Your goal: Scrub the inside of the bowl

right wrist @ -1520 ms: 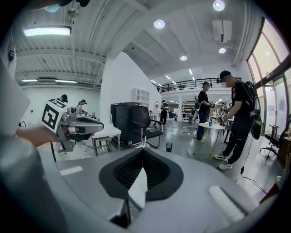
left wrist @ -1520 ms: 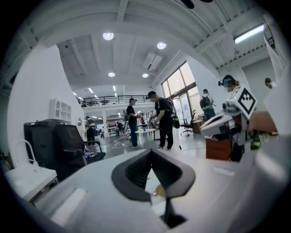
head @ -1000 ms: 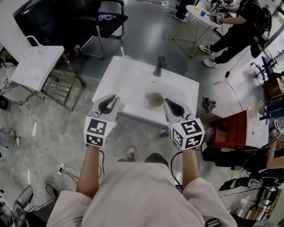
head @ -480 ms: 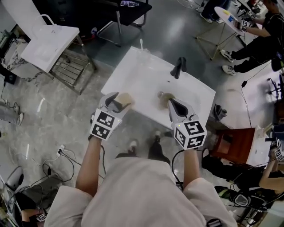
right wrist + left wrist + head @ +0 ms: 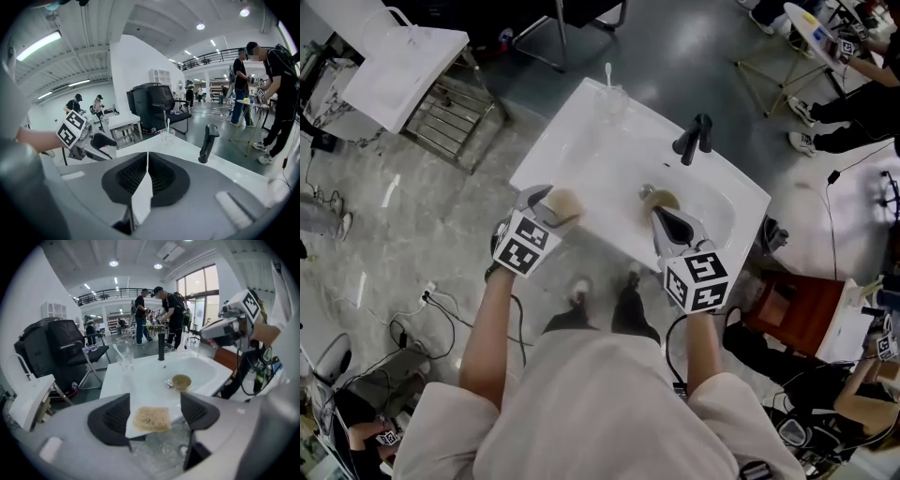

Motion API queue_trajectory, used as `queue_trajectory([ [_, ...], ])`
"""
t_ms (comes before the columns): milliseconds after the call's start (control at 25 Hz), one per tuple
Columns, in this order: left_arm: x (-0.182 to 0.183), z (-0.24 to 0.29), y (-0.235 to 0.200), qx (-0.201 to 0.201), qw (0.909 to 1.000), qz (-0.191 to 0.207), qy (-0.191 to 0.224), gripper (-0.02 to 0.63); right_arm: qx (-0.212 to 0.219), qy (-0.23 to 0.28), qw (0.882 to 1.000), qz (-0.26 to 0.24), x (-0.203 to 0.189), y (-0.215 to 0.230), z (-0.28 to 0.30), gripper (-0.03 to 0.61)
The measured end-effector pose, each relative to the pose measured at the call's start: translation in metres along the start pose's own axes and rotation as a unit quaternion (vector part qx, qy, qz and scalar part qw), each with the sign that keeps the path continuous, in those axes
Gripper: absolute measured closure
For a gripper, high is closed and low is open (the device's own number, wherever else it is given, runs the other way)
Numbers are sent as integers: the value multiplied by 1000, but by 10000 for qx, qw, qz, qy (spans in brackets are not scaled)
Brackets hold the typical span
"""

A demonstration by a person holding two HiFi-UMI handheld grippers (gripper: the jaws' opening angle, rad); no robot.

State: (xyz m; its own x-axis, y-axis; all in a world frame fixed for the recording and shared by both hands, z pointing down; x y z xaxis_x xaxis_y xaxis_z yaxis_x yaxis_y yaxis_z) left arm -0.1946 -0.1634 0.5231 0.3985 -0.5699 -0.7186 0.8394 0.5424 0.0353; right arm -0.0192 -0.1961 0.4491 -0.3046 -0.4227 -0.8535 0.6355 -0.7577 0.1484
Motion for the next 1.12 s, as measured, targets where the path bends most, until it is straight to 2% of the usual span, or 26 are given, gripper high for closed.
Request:
queue_trajectory([
  [120, -13, 18, -6, -148, 9993, 61, -344, 266, 54, -113, 9999, 84, -7, 4, 10, 563],
  [480, -47, 62, -19, -519, 9937, -121, -988, 261, 74, -400, 9990, 197, -24, 15, 30, 563],
  [920, -67, 87, -19, -585, 9826, 152, -1755, 262, 35, -521, 9981, 341, -37, 27, 29, 563],
  [1120, -71, 92, -17, -670, 9796, 70, -1895, 284, 2, -489, 9980, 389, -40, 31, 25, 563],
])
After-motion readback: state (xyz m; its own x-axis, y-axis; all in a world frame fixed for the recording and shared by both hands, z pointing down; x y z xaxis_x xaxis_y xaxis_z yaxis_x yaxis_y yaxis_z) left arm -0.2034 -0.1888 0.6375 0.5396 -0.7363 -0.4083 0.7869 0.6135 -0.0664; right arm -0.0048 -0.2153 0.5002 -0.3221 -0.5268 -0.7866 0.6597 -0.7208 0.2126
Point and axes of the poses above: the fingertips, and each gripper's own axes: z forward along the fingers, y to its right, x out of its top, the point moved 2 cm from there along -z, backward along the fingers
